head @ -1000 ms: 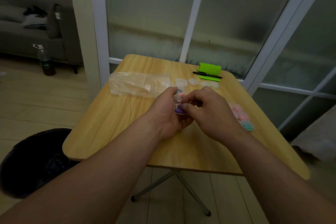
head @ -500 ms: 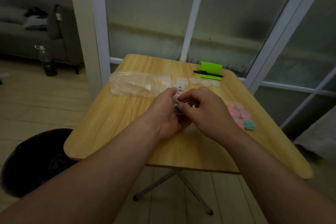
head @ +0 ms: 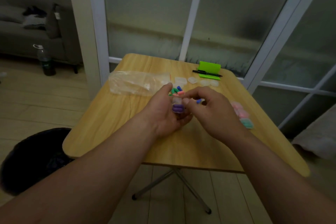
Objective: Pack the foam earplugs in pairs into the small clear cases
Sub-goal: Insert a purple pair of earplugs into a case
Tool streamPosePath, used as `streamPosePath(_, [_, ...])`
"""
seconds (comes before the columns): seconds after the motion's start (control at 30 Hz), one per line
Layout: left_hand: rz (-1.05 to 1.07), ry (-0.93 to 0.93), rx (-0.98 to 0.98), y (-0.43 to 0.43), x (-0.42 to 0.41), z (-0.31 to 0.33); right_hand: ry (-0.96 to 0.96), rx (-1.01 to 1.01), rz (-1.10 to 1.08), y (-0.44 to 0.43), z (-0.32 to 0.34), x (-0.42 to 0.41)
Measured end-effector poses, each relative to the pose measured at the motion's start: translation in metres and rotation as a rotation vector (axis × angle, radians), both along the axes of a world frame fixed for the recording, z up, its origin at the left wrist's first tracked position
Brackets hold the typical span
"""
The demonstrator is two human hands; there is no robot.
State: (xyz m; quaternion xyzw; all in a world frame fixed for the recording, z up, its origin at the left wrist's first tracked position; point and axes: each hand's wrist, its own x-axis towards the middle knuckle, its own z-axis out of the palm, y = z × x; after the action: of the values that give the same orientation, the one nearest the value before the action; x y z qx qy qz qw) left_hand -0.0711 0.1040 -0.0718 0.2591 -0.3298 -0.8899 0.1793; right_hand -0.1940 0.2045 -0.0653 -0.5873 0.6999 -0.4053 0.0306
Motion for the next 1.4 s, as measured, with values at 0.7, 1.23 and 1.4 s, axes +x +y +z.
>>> streamPosePath(0.7, [0.006,0.013,-0.241,0.011,0.001,-0.006,0.071,0.083,0.036,0.003,-0.016,0.0])
streamPosePath(1.23, [0.031,0.021,-0.255,0.046,-0.017,0.008,0.092,0.049,-0.249,0.032,-0.006,0.001])
streamPosePath(1.4, [0.048,-0.113,-0.364,0.053,-0.032,0.008,0.047,0.142,-0.473,0.078,0.004,-0.051])
